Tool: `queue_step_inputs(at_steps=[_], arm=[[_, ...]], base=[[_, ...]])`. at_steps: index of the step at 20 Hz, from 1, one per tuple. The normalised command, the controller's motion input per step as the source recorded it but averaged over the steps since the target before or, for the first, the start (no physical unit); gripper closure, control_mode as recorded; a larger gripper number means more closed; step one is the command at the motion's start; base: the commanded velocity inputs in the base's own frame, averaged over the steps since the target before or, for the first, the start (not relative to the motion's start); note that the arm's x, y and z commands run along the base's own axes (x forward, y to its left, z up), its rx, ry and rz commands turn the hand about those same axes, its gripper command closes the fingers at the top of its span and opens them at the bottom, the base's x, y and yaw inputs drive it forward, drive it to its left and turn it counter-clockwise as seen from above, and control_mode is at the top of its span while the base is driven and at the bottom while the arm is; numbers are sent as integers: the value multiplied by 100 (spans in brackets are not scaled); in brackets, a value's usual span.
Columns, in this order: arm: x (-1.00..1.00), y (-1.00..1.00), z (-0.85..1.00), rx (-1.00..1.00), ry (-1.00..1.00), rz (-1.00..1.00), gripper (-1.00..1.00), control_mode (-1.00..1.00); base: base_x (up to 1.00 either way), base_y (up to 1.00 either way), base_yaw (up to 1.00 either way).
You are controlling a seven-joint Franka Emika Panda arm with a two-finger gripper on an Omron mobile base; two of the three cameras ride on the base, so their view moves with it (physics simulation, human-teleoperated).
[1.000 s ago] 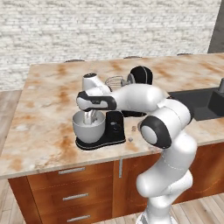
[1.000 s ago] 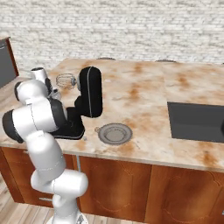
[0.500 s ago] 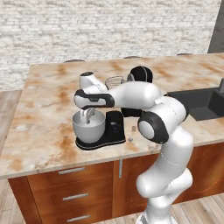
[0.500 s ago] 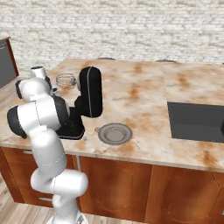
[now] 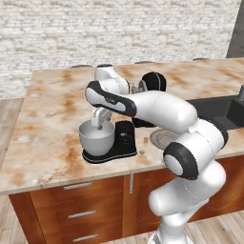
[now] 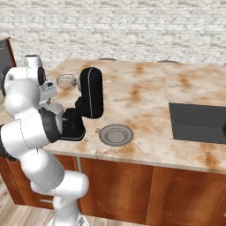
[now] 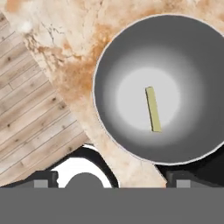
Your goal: Add butter and sugar cubes to the stand mixer bowl and then turn on the stand mixer to begin making frosting.
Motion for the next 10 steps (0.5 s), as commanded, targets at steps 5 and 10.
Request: queue_step_inputs(at_steps=[5, 10], arm=[[-86, -100, 2, 7, 0, -1, -100, -100], [-66, -100, -4, 8, -5, 0, -100, -100]], base=[[0, 0, 0], [0, 0, 0]])
